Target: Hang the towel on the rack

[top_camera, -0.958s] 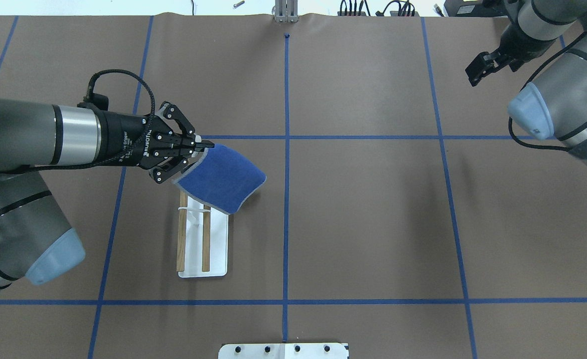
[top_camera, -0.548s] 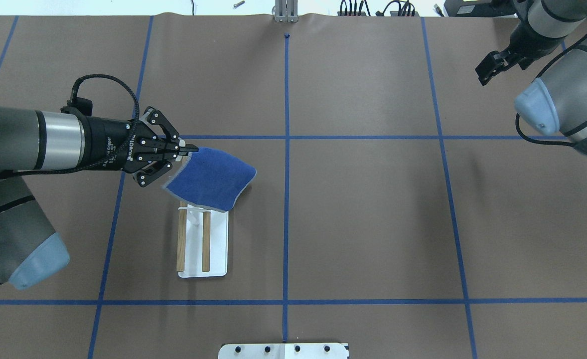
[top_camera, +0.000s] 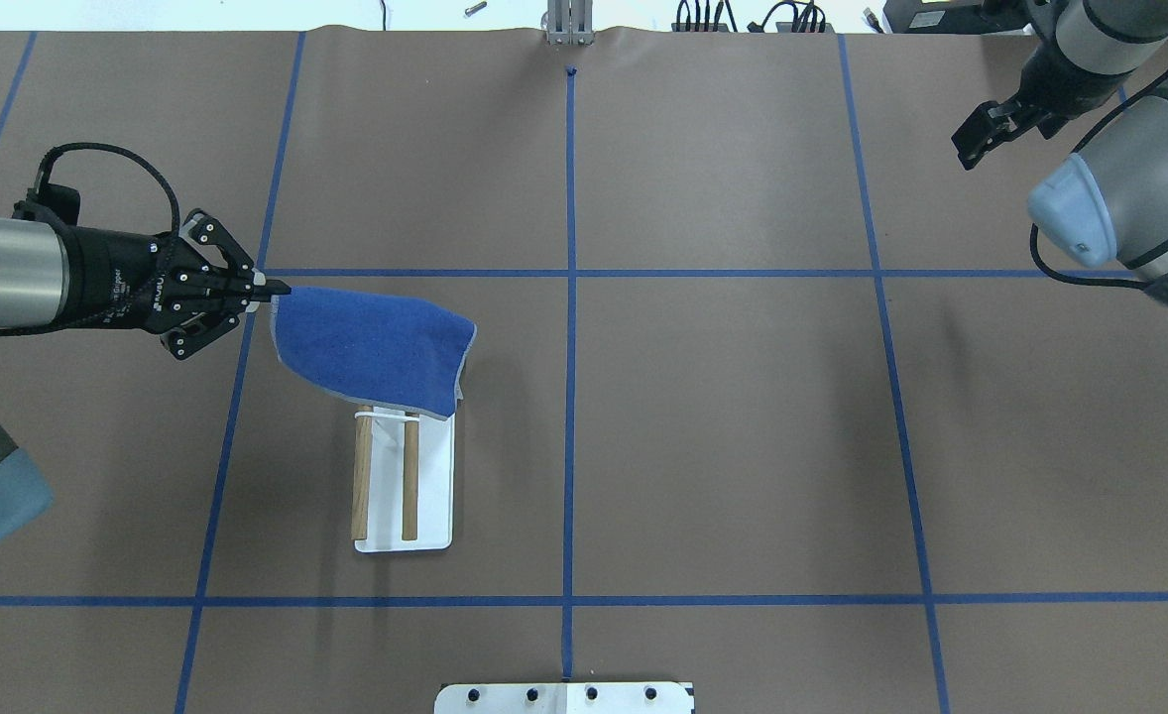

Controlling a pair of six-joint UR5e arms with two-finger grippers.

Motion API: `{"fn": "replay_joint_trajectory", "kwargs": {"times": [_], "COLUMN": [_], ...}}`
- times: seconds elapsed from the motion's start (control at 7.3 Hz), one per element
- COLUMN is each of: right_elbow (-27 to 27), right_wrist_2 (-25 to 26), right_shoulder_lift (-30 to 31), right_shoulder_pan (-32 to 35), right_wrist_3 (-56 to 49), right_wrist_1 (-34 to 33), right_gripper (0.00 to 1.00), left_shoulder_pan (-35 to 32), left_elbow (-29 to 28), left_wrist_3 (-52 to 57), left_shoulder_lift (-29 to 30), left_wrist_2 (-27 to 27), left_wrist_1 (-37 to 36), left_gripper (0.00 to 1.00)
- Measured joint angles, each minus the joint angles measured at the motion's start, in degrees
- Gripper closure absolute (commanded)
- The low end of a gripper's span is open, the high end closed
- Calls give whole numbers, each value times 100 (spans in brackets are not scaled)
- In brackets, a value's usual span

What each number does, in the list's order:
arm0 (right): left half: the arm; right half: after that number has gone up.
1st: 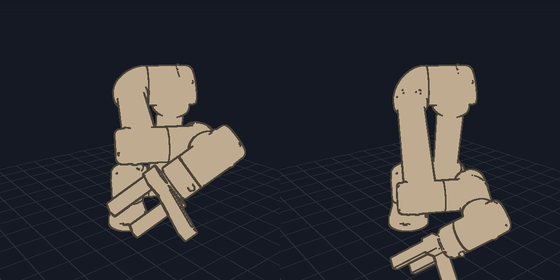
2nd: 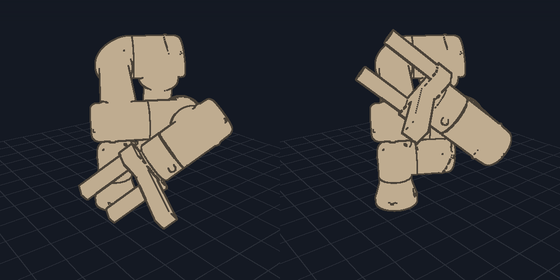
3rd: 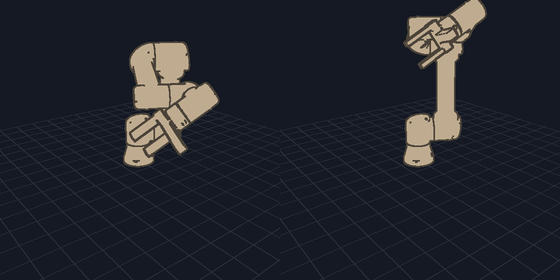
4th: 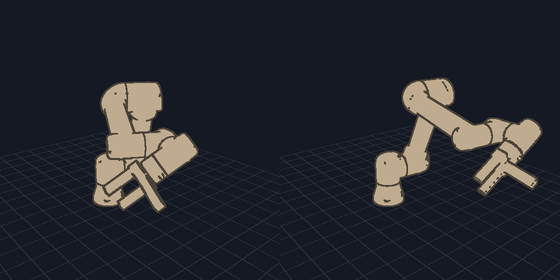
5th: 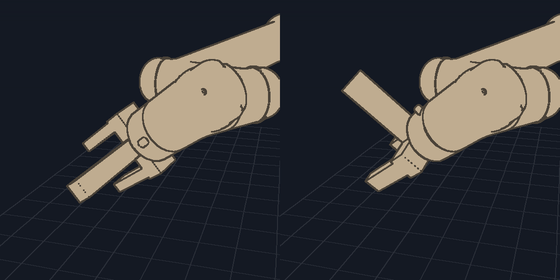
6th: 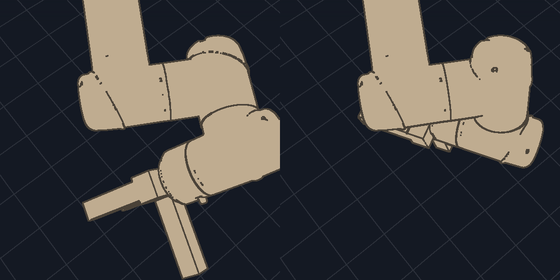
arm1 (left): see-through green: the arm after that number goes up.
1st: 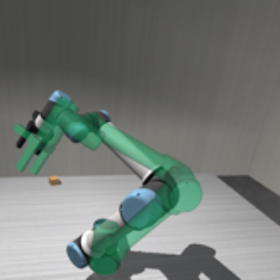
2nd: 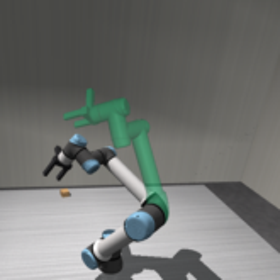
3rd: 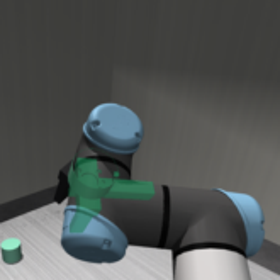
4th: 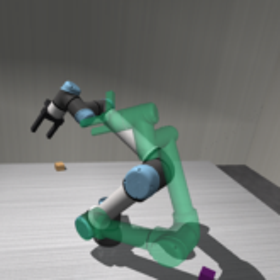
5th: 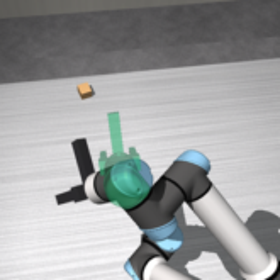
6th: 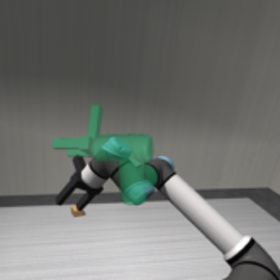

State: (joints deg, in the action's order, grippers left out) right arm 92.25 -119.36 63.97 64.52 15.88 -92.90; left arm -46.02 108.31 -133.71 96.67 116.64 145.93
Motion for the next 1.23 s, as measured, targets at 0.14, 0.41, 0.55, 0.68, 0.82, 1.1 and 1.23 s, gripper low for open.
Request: {"fn": "replay_joint_trajectory", "kwargs": {"times": [0.14,0.41,0.55,0.68,0.82,1.1,1.23], "right_elbow": [-45,-278,-372,-406,-403,-345,-223], "right_wrist_2": [-29,-265,-377,-510,-608,-690,-715], "right_shoulder_lift": [4,20,91,259,479,1024,1357], "right_shoulder_pan": [28,257,424,618,819,1237,1416], "right_wrist_3": [0,-170,-348,-472,-542,-629,-754], "right_wrist_1": [0,-4,-8,-4,1,10,14], "right_gripper": [0,0,0,0,0,0,0], "left_shoulder_pan": [-6,3,18,38,47,28,-64], "left_elbow": [-140,-465,-579,-664,-717,-767,-771], "left_wrist_3": [188,675,870,979,1140,1728,2075], "left_shoulder_lift": [-36,-49,-38,-10,15,11,6], "left_wrist_2": [5,6,-8,-31,-33,37,99], "left_wrist_1": [3,8,8,3,-7,-44,-158], "left_gripper": [100,52,2,2,2,2,2]}}
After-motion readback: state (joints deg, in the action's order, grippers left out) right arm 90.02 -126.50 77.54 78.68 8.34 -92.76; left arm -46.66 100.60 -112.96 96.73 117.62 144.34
